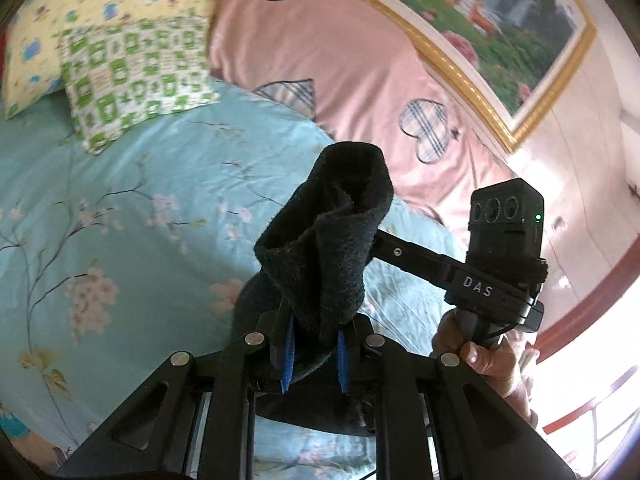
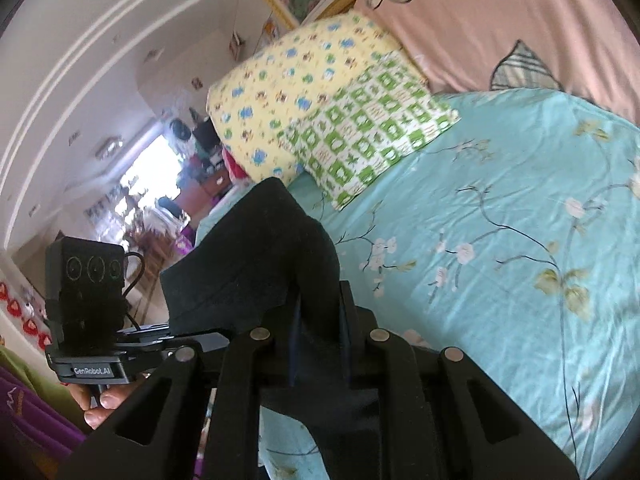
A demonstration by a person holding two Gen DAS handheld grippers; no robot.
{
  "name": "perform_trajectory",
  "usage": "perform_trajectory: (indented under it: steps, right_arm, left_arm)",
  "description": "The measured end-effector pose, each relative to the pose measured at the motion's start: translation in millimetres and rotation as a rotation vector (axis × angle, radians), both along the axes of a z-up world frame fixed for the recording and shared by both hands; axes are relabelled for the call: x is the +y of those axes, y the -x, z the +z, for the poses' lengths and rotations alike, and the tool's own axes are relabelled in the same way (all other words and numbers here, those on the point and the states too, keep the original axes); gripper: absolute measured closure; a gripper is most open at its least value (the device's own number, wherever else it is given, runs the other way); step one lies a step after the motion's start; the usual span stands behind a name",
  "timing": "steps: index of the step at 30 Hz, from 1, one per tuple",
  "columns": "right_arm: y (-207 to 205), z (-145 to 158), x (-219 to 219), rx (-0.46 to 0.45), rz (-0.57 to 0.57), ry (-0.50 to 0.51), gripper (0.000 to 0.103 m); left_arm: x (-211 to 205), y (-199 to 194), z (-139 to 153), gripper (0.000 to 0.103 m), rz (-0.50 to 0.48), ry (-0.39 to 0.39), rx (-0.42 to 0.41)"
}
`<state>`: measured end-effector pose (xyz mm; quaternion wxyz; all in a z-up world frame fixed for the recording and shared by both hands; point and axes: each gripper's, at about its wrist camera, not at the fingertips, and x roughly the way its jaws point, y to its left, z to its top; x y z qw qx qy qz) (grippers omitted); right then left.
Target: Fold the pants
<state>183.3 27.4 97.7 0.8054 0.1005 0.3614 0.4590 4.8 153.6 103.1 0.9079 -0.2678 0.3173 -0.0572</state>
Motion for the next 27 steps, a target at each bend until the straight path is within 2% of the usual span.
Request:
perform_trajectory:
  steps: [12,27]
  right_arm:
    - [32.8,-5.0,-75.9,-0.006,-0.123,-0.107,0.086]
    - [66.7,-42.2,-158.1,0.042,-0.256,-0.176,0.086]
  left_arm:
    - [-77.4,-10.6,8.0,0.087,-0.159,-0.06,0.002]
    - [-156.3,-29.5,-8.3,0.087,-0.336,-0.124,0.073]
